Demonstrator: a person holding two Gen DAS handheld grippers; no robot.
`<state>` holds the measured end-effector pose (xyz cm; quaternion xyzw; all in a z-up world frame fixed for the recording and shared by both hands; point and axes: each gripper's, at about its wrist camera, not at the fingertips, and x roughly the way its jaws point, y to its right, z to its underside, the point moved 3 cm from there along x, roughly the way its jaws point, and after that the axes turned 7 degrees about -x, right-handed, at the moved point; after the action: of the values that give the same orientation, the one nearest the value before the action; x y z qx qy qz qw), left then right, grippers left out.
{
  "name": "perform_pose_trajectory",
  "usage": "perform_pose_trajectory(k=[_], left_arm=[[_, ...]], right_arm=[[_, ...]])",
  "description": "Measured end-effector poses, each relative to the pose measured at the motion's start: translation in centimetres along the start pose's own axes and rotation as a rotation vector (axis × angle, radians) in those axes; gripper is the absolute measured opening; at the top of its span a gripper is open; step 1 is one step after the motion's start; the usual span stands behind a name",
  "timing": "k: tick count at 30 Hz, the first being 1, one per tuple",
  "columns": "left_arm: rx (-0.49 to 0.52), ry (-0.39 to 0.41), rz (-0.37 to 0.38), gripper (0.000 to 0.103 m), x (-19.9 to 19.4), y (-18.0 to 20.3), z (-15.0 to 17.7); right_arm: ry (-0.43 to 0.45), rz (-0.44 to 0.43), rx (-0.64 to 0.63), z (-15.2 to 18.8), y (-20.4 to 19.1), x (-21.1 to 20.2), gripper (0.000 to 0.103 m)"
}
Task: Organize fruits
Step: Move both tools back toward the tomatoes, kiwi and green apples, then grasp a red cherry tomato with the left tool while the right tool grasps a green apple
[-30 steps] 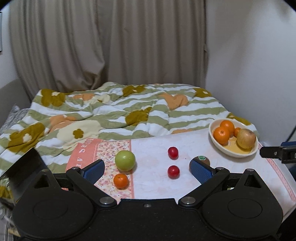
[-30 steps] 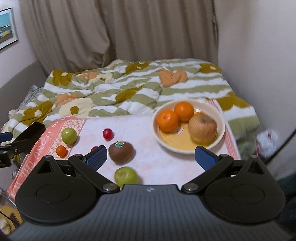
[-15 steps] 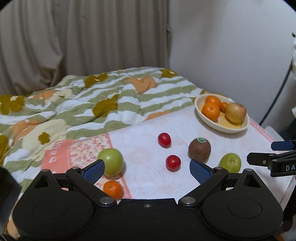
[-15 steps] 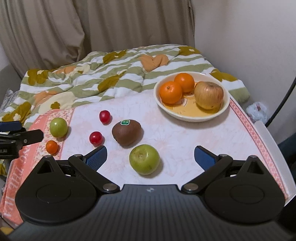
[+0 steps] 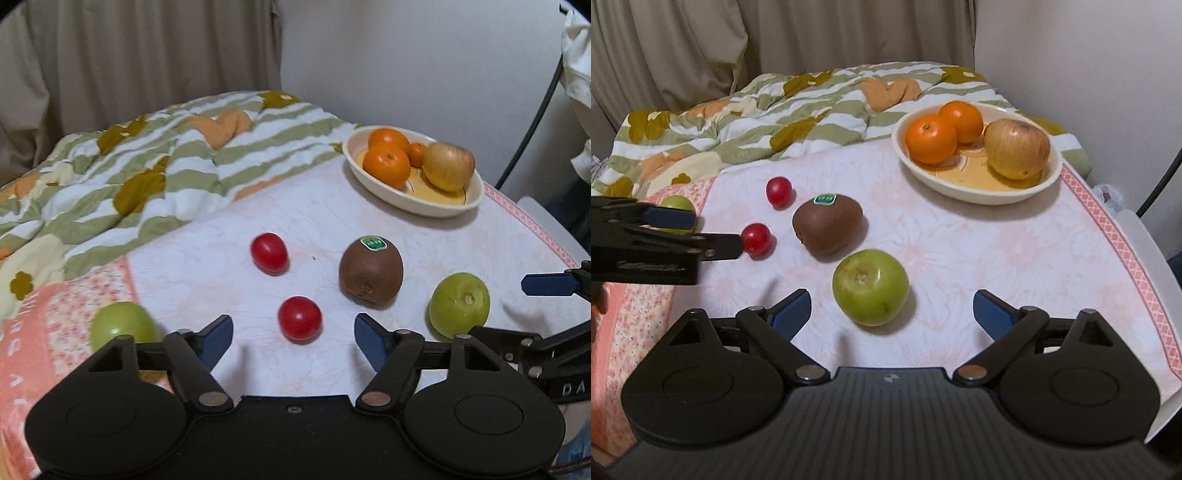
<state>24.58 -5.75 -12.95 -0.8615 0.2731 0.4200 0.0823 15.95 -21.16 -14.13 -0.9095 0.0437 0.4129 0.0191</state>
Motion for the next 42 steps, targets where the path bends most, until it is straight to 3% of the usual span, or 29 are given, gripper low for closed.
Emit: perform_pose_trajectory(k=[6,9,12,26,29,31,42], left_arm=[[0.003,-0.021,0.003,0.061,1.9,0.5,-0.1],[0.011,-0.021,-0.01,0.056,2.6,0.6,-0.2],[0.006,-0.039,-0.012,0.035,3.3,0.3,-0.1],[0.016,-0.042,-0.011,0.034,2.8,-0.1,0.3],[0.002,-0.042,-0.018,0.034,2.6,-0.3,0.6],[-0.012,-0.04,-0.021,0.034,2.3,-0.6,0.8],[-0.068,-0.006,-0.037,0.034,-0.7,-1.5,1.4]], right_arm=[[-0.011,-0.018,0.001,0.1,-0.1,1.1,0.103],[-0.02,-0.023,0.001,0.1,-0.1,1.6,0.097],[-0.026,-0.028,-0.008,0.0,-0.3,1.9,0.095],[-0.042,-0.045,-0.021,-0.7,-1.0,3.3,0.084],[-0.041,-0.04,-0.031,-0.8,-1.3,3.5,0.079],[-0.042,-0.021,-0.044,-0.8,-1.4,3.5,0.069],[-0.035,-0.019,-0.044,-1.2,-1.7,2.0,0.069]])
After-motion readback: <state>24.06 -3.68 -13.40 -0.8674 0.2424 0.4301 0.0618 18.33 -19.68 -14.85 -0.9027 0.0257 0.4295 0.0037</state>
